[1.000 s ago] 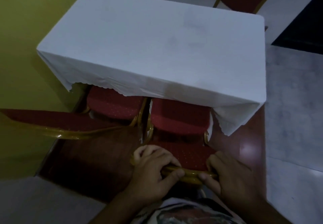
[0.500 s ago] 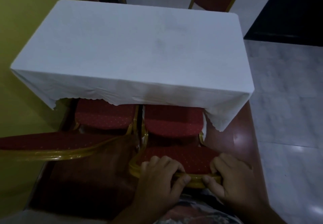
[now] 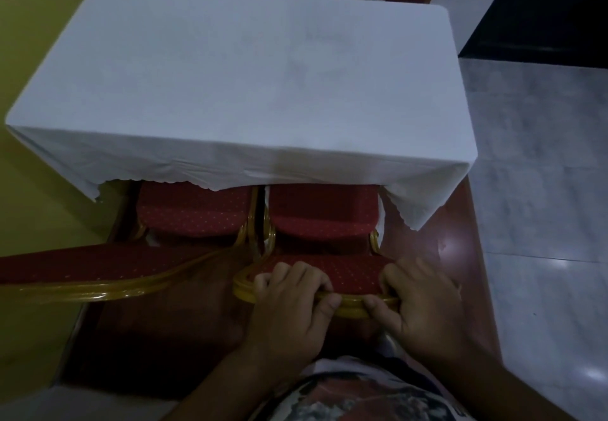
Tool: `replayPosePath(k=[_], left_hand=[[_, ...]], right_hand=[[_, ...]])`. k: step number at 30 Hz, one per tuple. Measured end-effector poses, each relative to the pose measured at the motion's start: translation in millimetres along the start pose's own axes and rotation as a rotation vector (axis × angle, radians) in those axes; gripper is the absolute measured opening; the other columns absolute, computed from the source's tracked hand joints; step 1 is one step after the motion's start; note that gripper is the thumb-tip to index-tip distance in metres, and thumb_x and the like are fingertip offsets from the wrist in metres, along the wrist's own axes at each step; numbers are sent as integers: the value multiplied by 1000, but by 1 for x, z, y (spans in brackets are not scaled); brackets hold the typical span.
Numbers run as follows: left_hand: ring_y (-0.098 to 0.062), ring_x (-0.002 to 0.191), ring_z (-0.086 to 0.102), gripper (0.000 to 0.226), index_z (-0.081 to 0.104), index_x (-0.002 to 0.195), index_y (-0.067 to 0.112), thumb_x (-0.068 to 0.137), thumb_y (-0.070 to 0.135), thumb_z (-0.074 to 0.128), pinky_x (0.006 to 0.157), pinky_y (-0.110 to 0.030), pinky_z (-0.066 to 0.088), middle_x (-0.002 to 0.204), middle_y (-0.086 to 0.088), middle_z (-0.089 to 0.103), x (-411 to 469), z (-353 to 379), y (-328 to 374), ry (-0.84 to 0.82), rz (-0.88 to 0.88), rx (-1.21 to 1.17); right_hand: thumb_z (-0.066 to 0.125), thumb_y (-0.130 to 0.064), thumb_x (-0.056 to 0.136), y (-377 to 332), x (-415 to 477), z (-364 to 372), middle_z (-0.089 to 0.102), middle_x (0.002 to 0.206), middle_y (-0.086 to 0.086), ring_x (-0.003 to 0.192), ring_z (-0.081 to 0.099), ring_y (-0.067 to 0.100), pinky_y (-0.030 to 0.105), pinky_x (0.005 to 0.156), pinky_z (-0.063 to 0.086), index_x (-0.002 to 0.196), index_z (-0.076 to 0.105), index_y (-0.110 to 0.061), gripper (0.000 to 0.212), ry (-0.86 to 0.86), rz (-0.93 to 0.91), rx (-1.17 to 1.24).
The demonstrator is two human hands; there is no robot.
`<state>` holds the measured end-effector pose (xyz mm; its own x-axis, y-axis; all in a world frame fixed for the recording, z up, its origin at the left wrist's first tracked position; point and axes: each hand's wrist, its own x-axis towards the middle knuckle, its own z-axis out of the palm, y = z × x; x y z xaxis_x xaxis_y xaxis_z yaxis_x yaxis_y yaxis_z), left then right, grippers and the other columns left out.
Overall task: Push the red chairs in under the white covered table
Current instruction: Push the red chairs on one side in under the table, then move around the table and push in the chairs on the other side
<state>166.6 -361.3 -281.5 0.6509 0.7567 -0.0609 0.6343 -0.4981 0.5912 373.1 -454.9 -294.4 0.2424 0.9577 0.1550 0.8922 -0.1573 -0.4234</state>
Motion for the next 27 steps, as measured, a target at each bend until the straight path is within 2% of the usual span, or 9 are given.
replayPosePath(k=[11, 16, 19, 21, 24, 27], left_hand=[[-5, 91, 45, 30, 56, 96, 38, 99, 56, 32, 82, -38, 34, 95, 22, 54, 7, -8, -2, -30, -18, 20], [-1, 94, 48, 25, 54, 95, 39, 95, 56, 36, 88, -37, 38, 93, 22, 54, 14, -18, 8, -84, -36, -16], [3, 107, 48, 30, 56, 112, 40, 96, 58, 38, 96, -30, 35, 107, 26, 56, 30, -21, 27, -93, 26, -27], [5, 118, 46, 37, 55, 122, 39, 97, 59, 38, 103, -27, 31, 119, 26, 55, 45, -17, 44, -78, 72, -16], [-2, 135, 37, 49, 53, 135, 35, 96, 60, 36, 110, -25, 20, 136, 20, 52, 71, -3, 76, -68, 105, 22], [-6, 141, 32, 49, 50, 139, 34, 98, 58, 38, 112, -25, 15, 144, 16, 49, 102, 17, 117, -66, 127, 44]], right_hand=[[33, -74, 95, 2, 8, 3, 36, 76, -17, 69, 39, 10, 35, 59, 34, 73, 46, -28, 53, -29, -23, 5], [26, -76, 96, 1, 9, -12, 46, 83, -19, 78, 45, 6, 36, 67, 40, 85, 50, -35, 49, -164, 42, 35], [28, -77, 96, 10, 7, -27, 55, 107, -22, 99, 49, 1, 37, 83, 45, 111, 58, -41, 49, -203, 95, 46], [37, -75, 94, 23, 7, -42, 58, 122, -20, 111, 48, 0, 36, 90, 45, 124, 59, -42, 49, -168, 132, 20], [50, -70, 90, 58, 9, -69, 62, 130, -12, 118, 55, 10, 38, 94, 47, 130, 61, -36, 54, -75, 174, -42], [51, -69, 87, 108, 9, -101, 63, 136, -2, 121, 60, 22, 45, 97, 51, 133, 62, -29, 63, 0, 261, -92]])
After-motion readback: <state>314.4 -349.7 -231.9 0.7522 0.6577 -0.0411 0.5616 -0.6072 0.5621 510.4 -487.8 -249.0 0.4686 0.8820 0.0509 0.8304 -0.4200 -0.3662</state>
